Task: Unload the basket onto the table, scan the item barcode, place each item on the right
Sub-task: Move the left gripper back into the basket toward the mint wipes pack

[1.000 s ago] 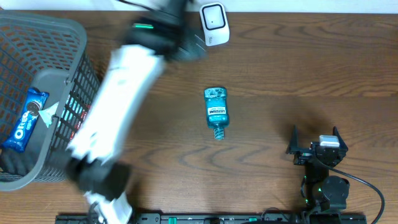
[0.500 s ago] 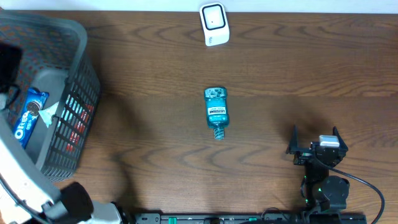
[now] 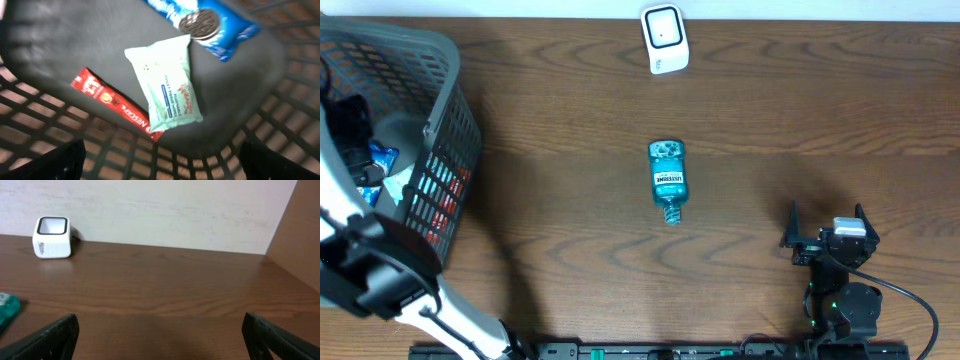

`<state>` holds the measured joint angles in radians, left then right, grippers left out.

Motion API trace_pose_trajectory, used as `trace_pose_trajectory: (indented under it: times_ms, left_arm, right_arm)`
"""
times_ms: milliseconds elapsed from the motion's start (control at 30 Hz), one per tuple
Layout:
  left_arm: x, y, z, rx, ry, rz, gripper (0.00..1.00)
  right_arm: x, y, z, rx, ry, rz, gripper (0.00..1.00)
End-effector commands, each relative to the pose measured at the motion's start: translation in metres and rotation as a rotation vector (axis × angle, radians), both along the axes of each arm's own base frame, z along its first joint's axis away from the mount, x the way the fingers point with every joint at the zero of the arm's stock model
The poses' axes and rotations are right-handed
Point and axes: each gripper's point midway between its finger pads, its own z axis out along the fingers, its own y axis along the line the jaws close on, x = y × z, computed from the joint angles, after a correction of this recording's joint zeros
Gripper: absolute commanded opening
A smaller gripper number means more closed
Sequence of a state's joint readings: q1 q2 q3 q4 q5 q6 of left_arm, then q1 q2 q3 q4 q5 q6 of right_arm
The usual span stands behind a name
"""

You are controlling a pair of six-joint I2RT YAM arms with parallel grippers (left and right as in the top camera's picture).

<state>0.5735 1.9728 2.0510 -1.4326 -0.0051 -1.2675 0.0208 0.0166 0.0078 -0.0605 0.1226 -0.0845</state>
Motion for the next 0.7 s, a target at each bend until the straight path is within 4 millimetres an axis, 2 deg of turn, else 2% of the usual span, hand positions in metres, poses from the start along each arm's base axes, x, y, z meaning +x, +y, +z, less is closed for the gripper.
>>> trace_pose_trajectory:
  times_ms: [0,167,333,600,667]
  left_arm:
    - [0.013,-0.006,-0.049,-0.067,0.094,0.155,0.98]
    - [0.017,-0.011,-0.092,-0.112,0.191,0.158,0.98]
    - [0.012,-0.017,-0.132,-0.154,0.298,0.178,0.98]
    - [-0.007,-0.007,-0.146,-0.069,0.391,0.190,0.98]
    - [-0.008,-0.008,-0.155,-0.069,0.395,0.183,0.98]
  right_arm:
    - [0.000,-0.001,0.000,-0.006,-0.003,-0.002,0.99]
    - [0.000,-0.001,0.000,-0.006,-0.003,-0.002,0.99]
    - [0.000,-0.001,0.000,-0.006,-0.003,-0.002,0.99]
    - [0.000,-0.001,0.000,-0.006,-0.003,-0.002,0.99]
    - [0.000,-0.001,0.000,-0.006,-0.003,-0.002,0.99]
